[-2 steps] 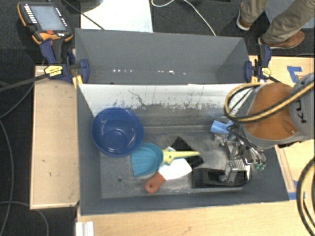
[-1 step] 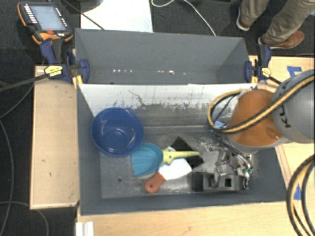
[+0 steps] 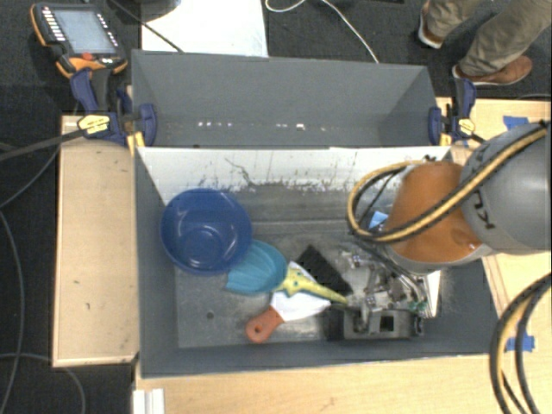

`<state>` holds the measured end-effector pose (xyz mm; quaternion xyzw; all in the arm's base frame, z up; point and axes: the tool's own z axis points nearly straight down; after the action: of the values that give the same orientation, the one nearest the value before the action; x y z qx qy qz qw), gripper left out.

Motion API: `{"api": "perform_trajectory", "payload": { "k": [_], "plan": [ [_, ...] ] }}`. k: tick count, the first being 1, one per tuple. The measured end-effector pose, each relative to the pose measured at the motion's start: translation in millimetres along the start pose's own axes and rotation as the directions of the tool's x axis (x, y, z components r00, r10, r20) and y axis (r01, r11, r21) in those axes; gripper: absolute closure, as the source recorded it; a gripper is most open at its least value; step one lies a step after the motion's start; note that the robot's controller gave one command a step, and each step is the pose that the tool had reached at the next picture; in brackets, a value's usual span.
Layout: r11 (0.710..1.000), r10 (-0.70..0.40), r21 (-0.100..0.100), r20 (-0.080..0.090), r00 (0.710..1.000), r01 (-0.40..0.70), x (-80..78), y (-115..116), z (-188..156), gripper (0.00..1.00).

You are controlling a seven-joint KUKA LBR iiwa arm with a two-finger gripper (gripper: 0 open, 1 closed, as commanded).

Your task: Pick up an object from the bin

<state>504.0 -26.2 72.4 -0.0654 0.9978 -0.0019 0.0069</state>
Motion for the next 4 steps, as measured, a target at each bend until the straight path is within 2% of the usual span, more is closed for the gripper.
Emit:
{"api": "perform_trajectory", "payload": {
  "k": [1,2,3,4],
  "plan": [
    [0.998,-0.066,0.001,0.003,0.998,0.066,-12.5,33.2,0.3,0.00],
    [0.990,-0.141,0.006,-0.007,0.990,0.141,-40.3,58.5,0.8,0.00],
    [0.967,0.255,0.010,-0.017,0.967,-0.254,-34.3,76.1,-4.5,1.00],
    [0.968,0.249,0.010,-0.017,0.968,-0.249,-34.4,76.4,-4.5,1.00]
  ]
}}
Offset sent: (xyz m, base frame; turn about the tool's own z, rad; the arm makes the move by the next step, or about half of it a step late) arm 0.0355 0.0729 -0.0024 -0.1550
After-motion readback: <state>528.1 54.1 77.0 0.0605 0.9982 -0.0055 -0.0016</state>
